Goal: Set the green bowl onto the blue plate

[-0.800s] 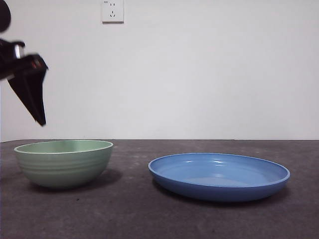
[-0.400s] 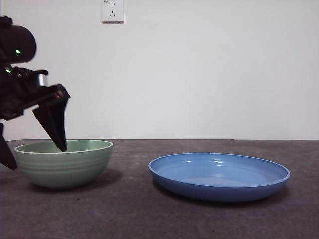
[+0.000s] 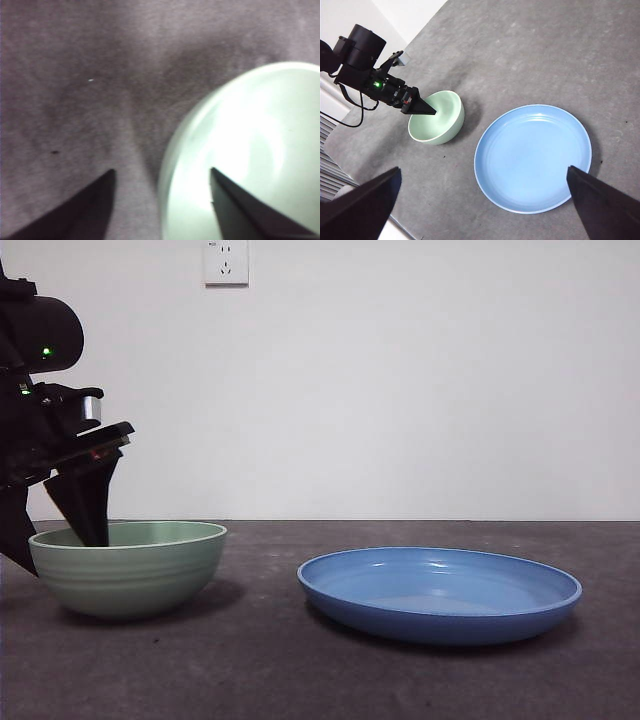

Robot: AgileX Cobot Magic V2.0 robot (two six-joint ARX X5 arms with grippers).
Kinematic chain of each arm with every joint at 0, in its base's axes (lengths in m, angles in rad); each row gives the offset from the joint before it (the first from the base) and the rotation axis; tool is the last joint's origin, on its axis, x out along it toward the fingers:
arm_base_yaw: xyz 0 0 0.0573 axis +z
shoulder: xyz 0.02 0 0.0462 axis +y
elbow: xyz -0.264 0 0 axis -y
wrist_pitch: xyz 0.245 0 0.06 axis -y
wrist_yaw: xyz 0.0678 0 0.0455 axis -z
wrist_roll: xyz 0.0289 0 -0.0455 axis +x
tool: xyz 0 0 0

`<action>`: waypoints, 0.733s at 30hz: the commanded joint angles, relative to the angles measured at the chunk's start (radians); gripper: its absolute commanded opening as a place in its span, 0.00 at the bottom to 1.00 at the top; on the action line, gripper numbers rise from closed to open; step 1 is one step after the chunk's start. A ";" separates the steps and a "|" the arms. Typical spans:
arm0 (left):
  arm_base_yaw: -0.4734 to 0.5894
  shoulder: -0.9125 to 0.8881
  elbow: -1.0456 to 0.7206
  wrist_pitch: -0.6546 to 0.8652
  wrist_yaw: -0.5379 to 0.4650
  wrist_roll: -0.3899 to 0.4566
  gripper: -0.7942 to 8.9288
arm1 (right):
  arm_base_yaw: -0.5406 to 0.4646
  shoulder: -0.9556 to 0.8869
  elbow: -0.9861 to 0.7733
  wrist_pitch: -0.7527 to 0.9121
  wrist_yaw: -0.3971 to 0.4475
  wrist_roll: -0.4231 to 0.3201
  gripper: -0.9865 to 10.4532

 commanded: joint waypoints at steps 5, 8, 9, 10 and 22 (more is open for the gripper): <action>-0.002 0.019 0.019 -0.011 -0.007 -0.018 0.15 | 0.003 0.005 0.016 0.018 0.000 -0.009 0.64; -0.002 0.019 0.019 -0.011 -0.006 -0.019 0.10 | 0.003 0.005 0.016 0.018 0.004 -0.009 0.64; -0.002 0.019 0.023 -0.016 -0.006 -0.022 0.10 | 0.003 0.005 0.016 0.018 0.005 -0.009 0.64; -0.002 0.019 0.030 -0.026 -0.006 -0.022 0.10 | 0.003 0.005 0.016 0.018 0.005 -0.009 0.64; -0.072 0.036 0.369 -0.371 -0.007 -0.044 0.10 | 0.003 0.005 0.016 0.018 0.005 -0.010 0.64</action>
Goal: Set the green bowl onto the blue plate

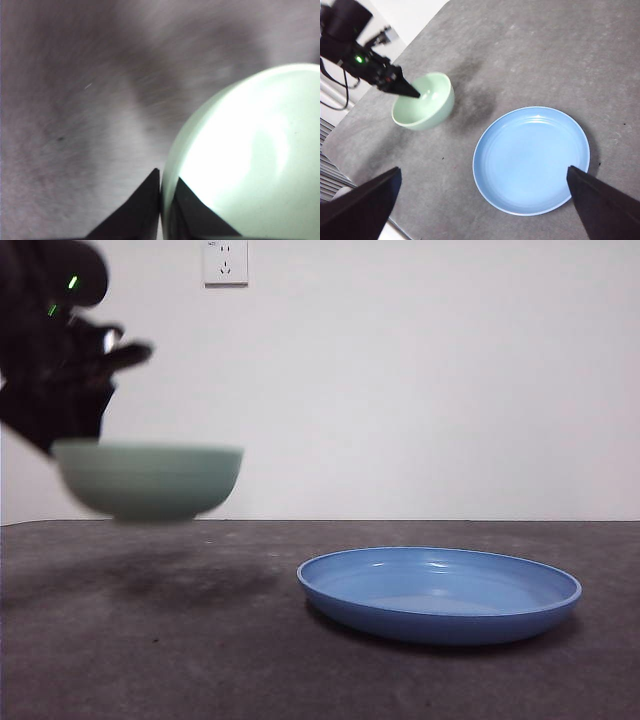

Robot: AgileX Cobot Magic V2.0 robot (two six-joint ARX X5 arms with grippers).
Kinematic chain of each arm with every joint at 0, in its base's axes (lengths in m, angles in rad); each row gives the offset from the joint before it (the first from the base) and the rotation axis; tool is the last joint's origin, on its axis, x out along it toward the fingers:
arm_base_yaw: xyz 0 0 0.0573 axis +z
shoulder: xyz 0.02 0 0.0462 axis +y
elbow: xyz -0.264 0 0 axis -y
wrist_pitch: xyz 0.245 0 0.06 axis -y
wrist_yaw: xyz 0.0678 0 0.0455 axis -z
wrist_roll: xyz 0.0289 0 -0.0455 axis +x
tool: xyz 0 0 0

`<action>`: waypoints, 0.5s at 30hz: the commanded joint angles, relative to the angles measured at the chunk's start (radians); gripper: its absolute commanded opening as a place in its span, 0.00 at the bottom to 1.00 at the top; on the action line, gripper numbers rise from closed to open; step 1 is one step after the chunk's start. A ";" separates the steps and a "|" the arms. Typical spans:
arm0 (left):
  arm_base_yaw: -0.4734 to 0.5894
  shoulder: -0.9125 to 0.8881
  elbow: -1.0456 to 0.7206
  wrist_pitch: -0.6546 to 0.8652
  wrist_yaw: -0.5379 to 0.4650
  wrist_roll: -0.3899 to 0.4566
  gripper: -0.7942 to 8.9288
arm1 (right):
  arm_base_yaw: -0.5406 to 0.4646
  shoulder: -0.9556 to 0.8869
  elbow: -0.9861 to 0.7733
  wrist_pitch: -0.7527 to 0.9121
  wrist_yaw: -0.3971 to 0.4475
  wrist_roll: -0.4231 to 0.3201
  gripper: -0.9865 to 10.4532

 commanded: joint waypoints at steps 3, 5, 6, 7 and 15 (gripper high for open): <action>-0.079 0.066 0.146 -0.050 0.002 -0.020 0.10 | 0.003 0.005 0.016 0.010 0.001 -0.011 0.64; -0.121 0.103 0.195 -0.064 0.002 -0.028 0.10 | 0.003 0.005 0.016 0.010 0.001 -0.011 0.64; -0.140 0.121 0.212 -0.064 0.002 -0.032 0.10 | 0.003 0.005 0.016 0.010 0.002 -0.011 0.64; -0.159 0.138 0.230 -0.062 0.002 -0.037 0.10 | 0.003 0.005 0.016 0.010 0.002 -0.011 0.64; -0.317 0.323 0.384 -0.014 0.002 -0.071 0.10 | 0.003 0.005 0.016 0.011 0.003 -0.014 0.64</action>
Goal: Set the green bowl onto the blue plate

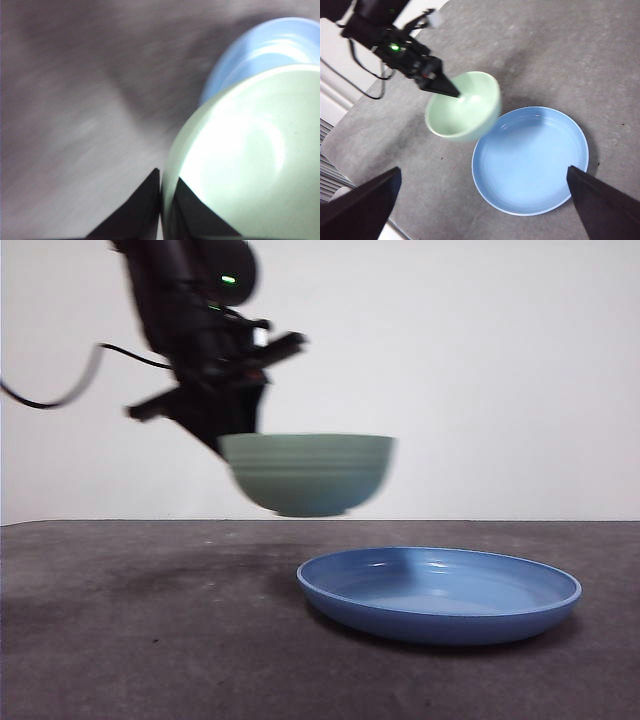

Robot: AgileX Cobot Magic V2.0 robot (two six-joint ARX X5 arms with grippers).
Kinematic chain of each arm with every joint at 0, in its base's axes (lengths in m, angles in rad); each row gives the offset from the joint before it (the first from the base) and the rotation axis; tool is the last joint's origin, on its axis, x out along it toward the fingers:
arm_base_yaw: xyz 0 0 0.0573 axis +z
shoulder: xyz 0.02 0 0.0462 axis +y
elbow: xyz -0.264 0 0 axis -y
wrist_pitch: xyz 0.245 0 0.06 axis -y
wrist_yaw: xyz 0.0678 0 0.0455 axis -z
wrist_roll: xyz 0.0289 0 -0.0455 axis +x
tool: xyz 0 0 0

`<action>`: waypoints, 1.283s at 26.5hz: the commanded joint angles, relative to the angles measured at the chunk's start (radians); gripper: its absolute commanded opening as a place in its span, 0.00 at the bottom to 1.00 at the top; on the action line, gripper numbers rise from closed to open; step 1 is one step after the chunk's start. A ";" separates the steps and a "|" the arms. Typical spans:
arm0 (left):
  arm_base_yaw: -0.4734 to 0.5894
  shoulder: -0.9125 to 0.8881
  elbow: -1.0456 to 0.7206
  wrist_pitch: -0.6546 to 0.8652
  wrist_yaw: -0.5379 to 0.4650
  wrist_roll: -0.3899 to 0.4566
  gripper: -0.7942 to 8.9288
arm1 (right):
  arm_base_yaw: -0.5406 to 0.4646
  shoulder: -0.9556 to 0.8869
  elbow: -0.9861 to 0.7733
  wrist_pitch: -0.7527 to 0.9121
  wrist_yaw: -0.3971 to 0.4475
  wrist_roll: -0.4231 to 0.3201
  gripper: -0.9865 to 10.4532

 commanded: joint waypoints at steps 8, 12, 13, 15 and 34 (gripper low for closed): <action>-0.134 0.208 0.209 0.021 0.001 -0.048 0.10 | 0.003 0.005 0.016 0.010 0.000 -0.012 0.64; -0.163 0.257 0.240 0.034 0.001 -0.051 0.10 | 0.003 0.005 0.016 0.010 0.000 -0.012 0.64; -0.167 0.270 0.241 0.038 0.001 -0.056 0.10 | 0.003 0.005 0.016 0.010 0.000 -0.012 0.64; -0.171 0.291 0.241 0.045 0.001 -0.066 0.10 | 0.003 0.005 0.016 0.010 0.000 -0.012 0.64; -0.178 0.296 0.241 0.019 0.002 -0.013 0.54 | 0.003 0.005 0.016 0.010 0.000 -0.012 0.64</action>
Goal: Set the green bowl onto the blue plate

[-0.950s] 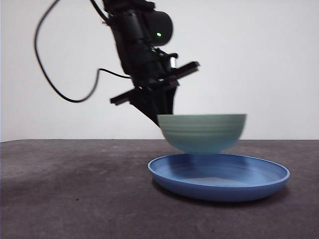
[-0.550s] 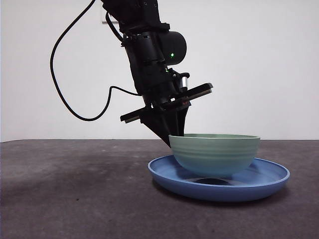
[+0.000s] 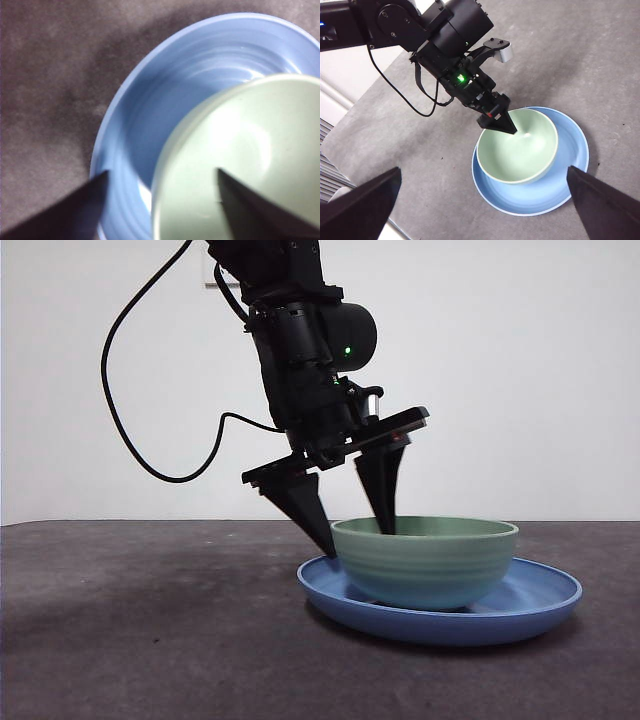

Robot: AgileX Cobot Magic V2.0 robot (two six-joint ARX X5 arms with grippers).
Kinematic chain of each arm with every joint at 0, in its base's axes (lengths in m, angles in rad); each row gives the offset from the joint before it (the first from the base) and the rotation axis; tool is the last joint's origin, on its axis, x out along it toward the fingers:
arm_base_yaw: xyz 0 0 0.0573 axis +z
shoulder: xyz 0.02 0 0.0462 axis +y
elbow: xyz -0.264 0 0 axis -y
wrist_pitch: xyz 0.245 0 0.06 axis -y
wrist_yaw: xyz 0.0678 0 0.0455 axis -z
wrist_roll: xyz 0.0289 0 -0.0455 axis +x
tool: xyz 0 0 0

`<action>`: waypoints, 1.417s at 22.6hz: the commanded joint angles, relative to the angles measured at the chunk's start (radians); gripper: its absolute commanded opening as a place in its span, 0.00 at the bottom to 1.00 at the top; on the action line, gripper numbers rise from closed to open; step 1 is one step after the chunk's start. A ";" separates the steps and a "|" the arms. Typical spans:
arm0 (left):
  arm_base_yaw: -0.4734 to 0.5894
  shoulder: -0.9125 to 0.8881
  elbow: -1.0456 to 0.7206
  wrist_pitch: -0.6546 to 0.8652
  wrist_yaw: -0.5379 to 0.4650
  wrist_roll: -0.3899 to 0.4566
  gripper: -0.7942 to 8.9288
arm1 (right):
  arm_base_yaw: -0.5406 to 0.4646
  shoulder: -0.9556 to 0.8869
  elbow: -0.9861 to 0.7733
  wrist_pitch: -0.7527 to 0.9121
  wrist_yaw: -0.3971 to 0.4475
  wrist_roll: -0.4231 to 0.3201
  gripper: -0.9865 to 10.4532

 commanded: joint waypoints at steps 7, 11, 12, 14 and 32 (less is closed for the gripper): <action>0.016 -0.120 0.030 -0.089 -0.003 0.112 0.71 | 0.003 0.005 0.016 0.010 0.000 -0.012 0.64; 0.021 -0.245 0.029 -0.195 -0.012 0.162 0.76 | 0.003 0.005 0.016 0.010 0.000 -0.016 0.64; 0.021 -0.280 0.023 -0.220 -0.012 0.171 0.75 | 0.003 0.005 0.016 0.010 0.000 -0.016 0.64; 0.021 -0.360 -0.013 -0.226 -0.011 0.177 0.75 | 0.003 0.005 0.016 0.010 0.000 -0.016 0.64; 0.093 -1.427 -0.940 0.173 0.111 0.187 0.75 | 0.003 0.005 0.016 -0.023 -0.003 -0.015 0.64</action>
